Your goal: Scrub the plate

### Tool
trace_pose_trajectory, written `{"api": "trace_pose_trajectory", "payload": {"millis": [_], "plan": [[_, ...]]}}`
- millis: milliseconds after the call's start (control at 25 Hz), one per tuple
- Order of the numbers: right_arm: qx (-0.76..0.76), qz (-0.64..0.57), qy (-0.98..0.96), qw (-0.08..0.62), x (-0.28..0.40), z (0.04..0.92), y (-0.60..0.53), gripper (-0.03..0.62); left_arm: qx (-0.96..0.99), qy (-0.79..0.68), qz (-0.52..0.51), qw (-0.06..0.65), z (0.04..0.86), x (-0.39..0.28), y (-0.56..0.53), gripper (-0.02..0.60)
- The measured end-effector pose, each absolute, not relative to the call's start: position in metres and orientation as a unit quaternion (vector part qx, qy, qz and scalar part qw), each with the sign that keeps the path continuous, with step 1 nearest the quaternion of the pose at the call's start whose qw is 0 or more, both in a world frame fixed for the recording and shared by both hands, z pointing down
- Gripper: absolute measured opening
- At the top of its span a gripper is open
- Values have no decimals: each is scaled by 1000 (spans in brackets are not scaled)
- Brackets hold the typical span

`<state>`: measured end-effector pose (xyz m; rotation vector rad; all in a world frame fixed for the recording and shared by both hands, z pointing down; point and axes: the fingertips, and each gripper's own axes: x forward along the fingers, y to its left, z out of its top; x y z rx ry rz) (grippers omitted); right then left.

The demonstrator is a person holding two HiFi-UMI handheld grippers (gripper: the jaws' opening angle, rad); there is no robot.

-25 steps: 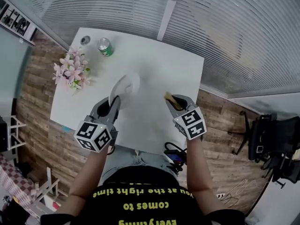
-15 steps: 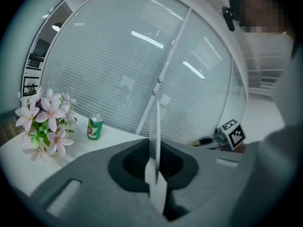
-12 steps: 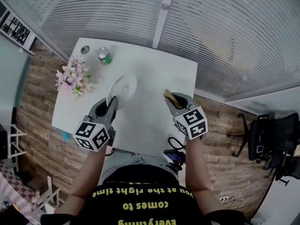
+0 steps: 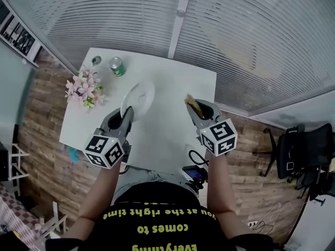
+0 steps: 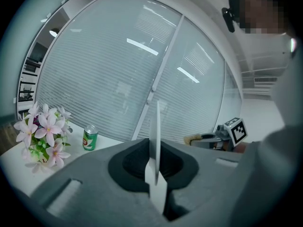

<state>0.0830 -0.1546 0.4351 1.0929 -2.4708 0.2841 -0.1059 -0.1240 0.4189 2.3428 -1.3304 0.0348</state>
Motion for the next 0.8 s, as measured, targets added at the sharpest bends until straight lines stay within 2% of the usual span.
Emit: {"api": "trace_pose_trajectory", "payload": {"millis": [400, 800], "plan": [[403, 77, -893, 183, 84, 400, -143, 67, 854, -477, 1, 207, 394, -103, -116, 20], [416, 50, -899, 127, 83, 359, -145, 67, 860, -472, -1, 195, 384, -97, -116, 21]]}}
